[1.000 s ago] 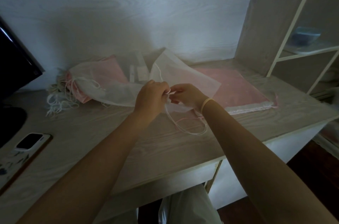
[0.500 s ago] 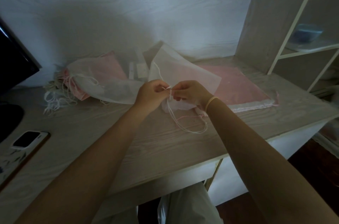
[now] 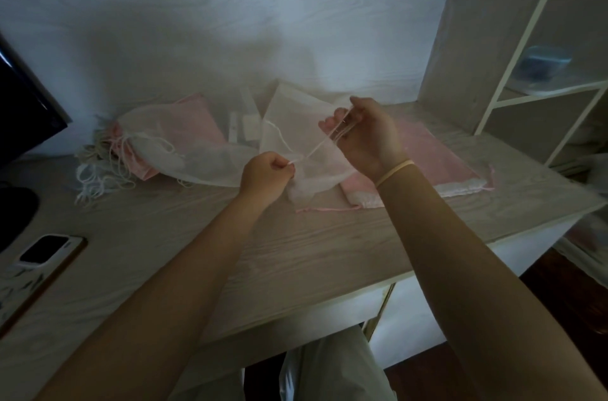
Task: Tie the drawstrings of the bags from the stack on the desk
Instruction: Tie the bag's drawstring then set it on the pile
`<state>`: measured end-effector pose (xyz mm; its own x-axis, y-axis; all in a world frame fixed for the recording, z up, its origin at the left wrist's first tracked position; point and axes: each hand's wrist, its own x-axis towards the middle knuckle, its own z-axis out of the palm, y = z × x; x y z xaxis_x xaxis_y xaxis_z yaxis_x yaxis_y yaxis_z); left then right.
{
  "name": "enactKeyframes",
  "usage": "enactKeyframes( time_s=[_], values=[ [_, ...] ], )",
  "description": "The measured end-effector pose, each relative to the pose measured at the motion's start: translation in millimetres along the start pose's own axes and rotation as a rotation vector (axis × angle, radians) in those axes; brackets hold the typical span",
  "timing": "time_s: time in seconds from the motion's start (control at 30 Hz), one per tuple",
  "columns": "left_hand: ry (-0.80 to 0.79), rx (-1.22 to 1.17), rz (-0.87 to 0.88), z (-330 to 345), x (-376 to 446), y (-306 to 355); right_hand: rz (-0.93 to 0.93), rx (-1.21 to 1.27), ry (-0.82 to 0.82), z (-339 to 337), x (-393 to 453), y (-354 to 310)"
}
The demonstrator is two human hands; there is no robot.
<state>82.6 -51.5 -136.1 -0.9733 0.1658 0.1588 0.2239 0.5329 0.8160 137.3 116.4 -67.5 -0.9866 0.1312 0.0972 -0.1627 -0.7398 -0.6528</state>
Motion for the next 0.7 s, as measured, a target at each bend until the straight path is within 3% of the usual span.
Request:
enactKeyframes(
  time_s=[0.07,0.27,0.37,0.7],
  values=[
    [0.026,0.001,-0.013,1,0,0,0.049,-0.194,-0.003,8,-5,-4],
    [0.060,0.020,-0.032,3,-3,3,0.022,-1.409,0.112,8,-13,13],
    [0.057,0.030,-0.006,4,-5,4,-0.005,-1.800,0.039,5,-12,24],
    [0.085,0.034,0.014,3,-10,6,-0.014,-1.932,0.024,-8,-14,41]
  ],
)
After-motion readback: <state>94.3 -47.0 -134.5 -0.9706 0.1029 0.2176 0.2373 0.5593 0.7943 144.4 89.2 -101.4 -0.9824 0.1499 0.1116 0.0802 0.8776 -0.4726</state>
